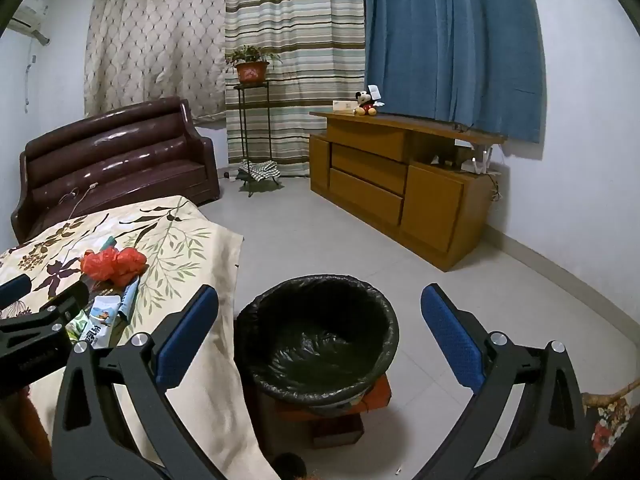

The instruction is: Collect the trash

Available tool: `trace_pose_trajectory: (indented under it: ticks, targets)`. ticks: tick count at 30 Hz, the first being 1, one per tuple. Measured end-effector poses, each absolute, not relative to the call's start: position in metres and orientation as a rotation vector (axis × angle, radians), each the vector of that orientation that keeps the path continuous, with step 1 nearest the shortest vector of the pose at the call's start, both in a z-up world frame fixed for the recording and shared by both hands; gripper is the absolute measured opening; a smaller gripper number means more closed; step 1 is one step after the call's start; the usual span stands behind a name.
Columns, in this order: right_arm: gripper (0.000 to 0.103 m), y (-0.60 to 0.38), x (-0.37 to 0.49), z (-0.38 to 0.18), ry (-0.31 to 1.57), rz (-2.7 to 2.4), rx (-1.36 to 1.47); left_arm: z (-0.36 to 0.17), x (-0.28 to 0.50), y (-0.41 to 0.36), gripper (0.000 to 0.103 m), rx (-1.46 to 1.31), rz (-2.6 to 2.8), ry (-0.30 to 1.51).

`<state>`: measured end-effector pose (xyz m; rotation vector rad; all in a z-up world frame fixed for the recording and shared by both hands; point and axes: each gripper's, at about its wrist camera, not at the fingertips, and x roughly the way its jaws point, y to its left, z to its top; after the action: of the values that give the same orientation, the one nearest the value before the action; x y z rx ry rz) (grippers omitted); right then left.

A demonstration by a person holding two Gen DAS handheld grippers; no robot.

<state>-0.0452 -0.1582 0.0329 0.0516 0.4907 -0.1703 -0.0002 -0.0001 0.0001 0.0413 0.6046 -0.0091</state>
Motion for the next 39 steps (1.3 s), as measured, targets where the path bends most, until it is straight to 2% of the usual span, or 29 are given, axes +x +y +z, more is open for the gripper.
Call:
trace_pose_trajectory:
  ticks: [39]
  targets:
    - [0.099, -0.1585, -0.0450, 0.0333, 0.503, -0.166, 0.061, 0.0041, -0.0020, 0.0001, 0.097, 0.042, -0.003, 0.601]
